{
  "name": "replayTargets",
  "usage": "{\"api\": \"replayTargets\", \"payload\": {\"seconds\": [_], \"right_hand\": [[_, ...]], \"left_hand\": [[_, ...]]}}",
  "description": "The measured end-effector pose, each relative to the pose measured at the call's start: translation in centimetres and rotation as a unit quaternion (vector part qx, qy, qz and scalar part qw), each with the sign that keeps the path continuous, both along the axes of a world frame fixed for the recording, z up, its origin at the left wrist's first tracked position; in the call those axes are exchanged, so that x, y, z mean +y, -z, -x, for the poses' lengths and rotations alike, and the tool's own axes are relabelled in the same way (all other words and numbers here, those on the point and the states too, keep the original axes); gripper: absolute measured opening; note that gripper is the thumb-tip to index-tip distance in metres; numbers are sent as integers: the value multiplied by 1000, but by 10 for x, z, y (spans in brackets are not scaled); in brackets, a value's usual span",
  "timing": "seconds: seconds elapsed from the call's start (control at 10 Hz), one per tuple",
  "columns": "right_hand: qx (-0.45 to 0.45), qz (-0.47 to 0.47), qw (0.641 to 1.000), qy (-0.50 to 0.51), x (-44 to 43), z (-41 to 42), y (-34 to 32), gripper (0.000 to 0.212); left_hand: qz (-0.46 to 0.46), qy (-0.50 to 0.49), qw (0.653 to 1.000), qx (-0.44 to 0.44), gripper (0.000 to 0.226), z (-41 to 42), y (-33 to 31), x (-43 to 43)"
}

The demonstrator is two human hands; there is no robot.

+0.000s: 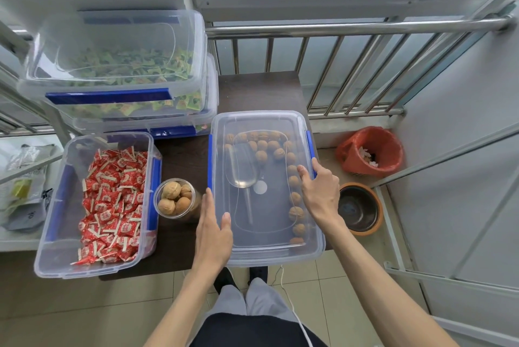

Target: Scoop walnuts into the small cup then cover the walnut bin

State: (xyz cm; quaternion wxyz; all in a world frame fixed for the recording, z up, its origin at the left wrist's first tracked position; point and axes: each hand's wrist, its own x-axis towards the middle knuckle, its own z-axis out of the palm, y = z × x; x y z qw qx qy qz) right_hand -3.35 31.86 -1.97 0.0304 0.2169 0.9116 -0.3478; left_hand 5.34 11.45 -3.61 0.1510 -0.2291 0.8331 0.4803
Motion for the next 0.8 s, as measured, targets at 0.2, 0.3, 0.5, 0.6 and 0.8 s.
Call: {"api": "replayTargets", "payload": {"seconds": [0.2,0.3,0.5,0.6,0.8], "right_hand": [[-5,120,985,126,1,8,-3,63],[-10,72,990,119,-5,11,-3,33],[-22,30,994,105,-13,15,5,21],[-29,-2,997,78,-12,12,0,23],[-31,44,998,-12,2,-4,0,48]], "left_hand": [[-1,-5,1000,3,70,0,1,0],[0,-26,1000,15,69,-1,2,0],[-9,-58,998,-6,71,1,2,-4],[-5,-50,999,-18,76,7,-4,-10],[-40,-44,997,-45,85,25,-18,-5]]}}
